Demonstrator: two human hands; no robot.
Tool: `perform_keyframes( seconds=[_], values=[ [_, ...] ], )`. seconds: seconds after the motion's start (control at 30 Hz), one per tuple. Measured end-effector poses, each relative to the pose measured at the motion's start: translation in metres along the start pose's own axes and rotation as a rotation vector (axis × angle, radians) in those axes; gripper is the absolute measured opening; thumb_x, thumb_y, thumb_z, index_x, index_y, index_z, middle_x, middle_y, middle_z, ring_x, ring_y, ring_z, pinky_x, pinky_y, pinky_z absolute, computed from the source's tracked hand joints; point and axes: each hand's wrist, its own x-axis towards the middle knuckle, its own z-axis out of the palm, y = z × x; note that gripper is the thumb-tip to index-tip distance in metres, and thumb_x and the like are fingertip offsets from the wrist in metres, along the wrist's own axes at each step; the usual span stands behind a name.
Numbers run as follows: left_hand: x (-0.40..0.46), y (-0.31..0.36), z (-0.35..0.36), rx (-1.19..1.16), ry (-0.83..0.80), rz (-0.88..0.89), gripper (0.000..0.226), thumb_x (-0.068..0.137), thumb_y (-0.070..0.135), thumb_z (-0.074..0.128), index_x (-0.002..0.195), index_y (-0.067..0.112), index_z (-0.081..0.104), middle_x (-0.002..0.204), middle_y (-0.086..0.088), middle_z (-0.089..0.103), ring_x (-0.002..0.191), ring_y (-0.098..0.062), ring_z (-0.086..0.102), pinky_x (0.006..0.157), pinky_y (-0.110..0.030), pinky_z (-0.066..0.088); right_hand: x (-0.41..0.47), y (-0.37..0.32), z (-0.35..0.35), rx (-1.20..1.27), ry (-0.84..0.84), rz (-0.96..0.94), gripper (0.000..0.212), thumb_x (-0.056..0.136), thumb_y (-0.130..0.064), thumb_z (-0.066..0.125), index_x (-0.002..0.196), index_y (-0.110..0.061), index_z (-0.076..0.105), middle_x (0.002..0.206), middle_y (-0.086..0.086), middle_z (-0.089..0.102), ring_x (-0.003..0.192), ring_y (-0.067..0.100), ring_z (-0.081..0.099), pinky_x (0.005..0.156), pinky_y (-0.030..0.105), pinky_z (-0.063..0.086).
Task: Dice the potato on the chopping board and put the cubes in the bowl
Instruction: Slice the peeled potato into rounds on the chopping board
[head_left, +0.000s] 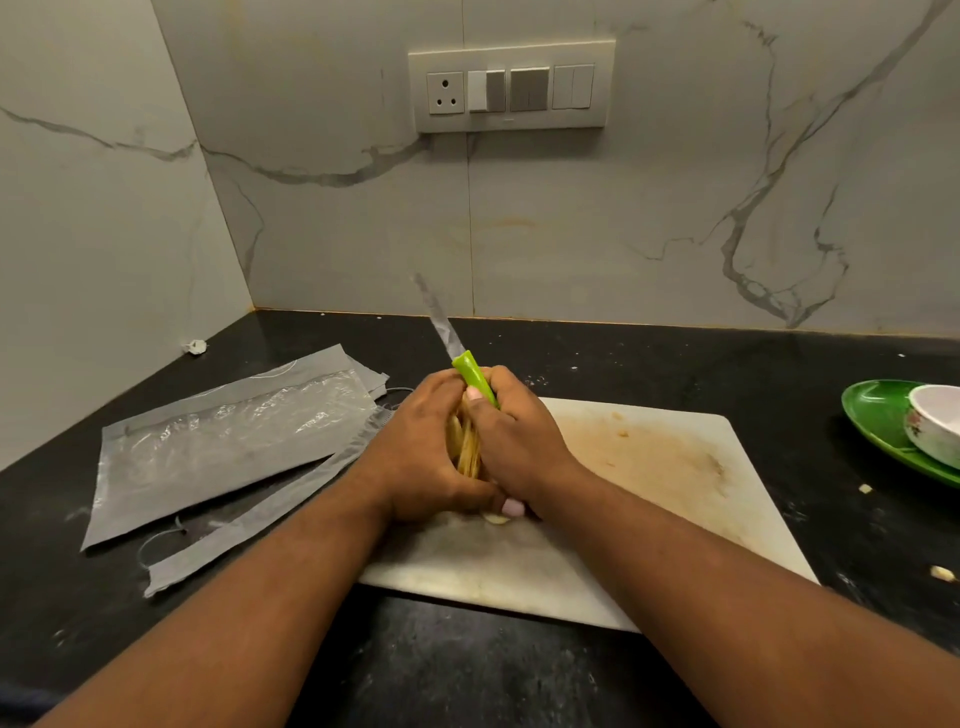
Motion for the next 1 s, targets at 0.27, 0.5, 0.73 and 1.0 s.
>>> perform_keyframes(
  seconds=[0.27, 0.5, 0.73, 1.0],
  values=[
    [0.0, -0.005, 0.001, -0.117, 0.019, -0.035, 0.115, 0.038, 0.071, 0.088, 0.141, 0.034, 0.052, 0.138, 0.015, 0.052, 0.129, -0.007, 0.052, 0.114, -0.039, 0.044, -0.003, -0.003, -0.007, 0.052, -0.033, 0.024, 0.016, 0.101, -0.024, 0.048, 0.103, -0.019, 0.064, 0.093, 0.004, 0.065, 0.084, 0.016, 0.06, 0.081, 0.046, 0.052],
    [-0.004, -0.007, -0.012, -0.711, 0.204, -0.231, 0.116, 0.053, 0.107, 0.046, 0.141, 0.032, 0.057, 0.149, -0.006, 0.056, 0.138, -0.018, 0.05, 0.109, -0.026, 0.042, -0.005, -0.002, -0.035, 0.234, 0.123, 0.275, 0.021, 0.101, -0.037, 0.047, 0.095, -0.03, 0.065, 0.105, -0.005, 0.071, 0.102, 0.022, 0.066, 0.095, 0.055, 0.053],
    [-0.004, -0.005, -0.015, -0.814, 0.231, -0.32, 0.084, 0.081, 0.083, 0.017, 0.135, 0.035, 0.06, 0.153, -0.007, 0.053, 0.146, -0.024, 0.042, 0.123, -0.044, 0.03, -0.013, -0.008, -0.024, 0.039, 0.008, 0.196, 0.024, 0.105, -0.032, 0.044, 0.098, -0.016, 0.062, 0.096, 0.011, 0.065, 0.085, 0.021, 0.057, 0.081, 0.046, 0.05],
    [-0.002, 0.0, -0.005, -0.899, 0.146, -0.295, 0.107, 0.054, 0.096, 0.066, 0.129, 0.02, 0.065, 0.126, -0.02, 0.07, 0.123, -0.033, 0.066, 0.111, -0.055, 0.048, -0.018, -0.023, 0.007, -0.009, -0.116, 0.063, 0.022, 0.105, -0.029, 0.043, 0.091, -0.02, 0.058, 0.081, 0.0, 0.058, 0.075, 0.015, 0.053, 0.064, 0.031, 0.04]
  ],
)
